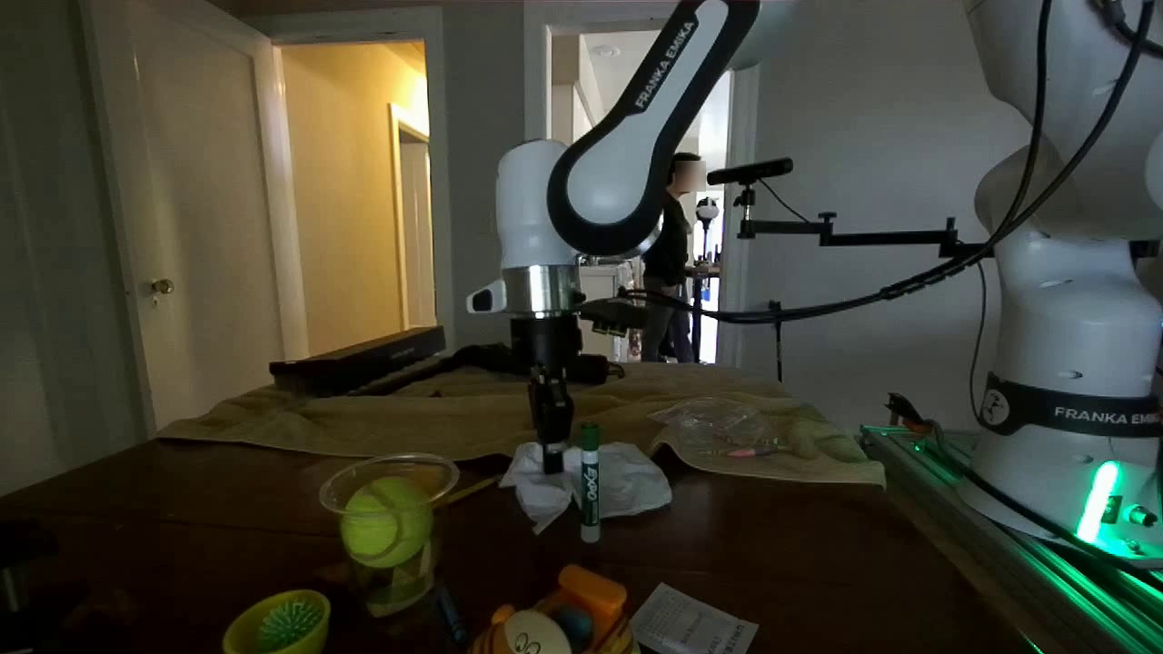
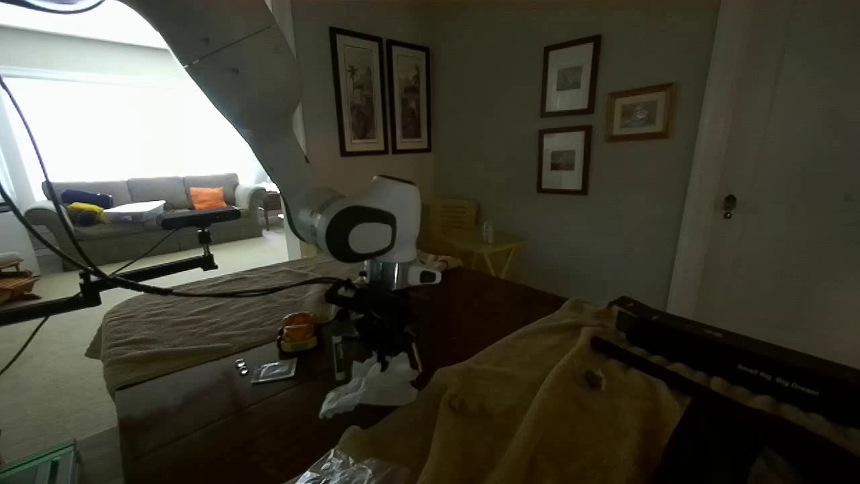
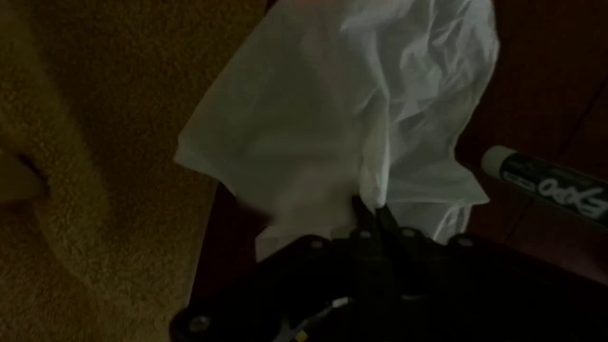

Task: Use the paper towel to wipe the table

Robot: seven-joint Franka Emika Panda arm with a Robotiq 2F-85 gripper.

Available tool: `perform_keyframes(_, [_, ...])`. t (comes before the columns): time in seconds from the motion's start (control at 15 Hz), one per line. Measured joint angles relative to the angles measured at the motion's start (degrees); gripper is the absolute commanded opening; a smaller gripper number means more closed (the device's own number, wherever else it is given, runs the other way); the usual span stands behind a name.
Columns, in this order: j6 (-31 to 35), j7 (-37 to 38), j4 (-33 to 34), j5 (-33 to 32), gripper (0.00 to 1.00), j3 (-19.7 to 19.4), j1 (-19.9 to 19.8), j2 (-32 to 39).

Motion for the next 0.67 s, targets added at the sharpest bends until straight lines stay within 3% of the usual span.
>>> perform_keyframes(0.4, [-1.2, -0.3, 0.6, 0.1, 0.05, 1.8, 0.2, -8.9])
perform_keyframes(0.67, [-2.8, -1.6, 6.6, -3.1, 0.04, 0.6, 0.2, -10.1])
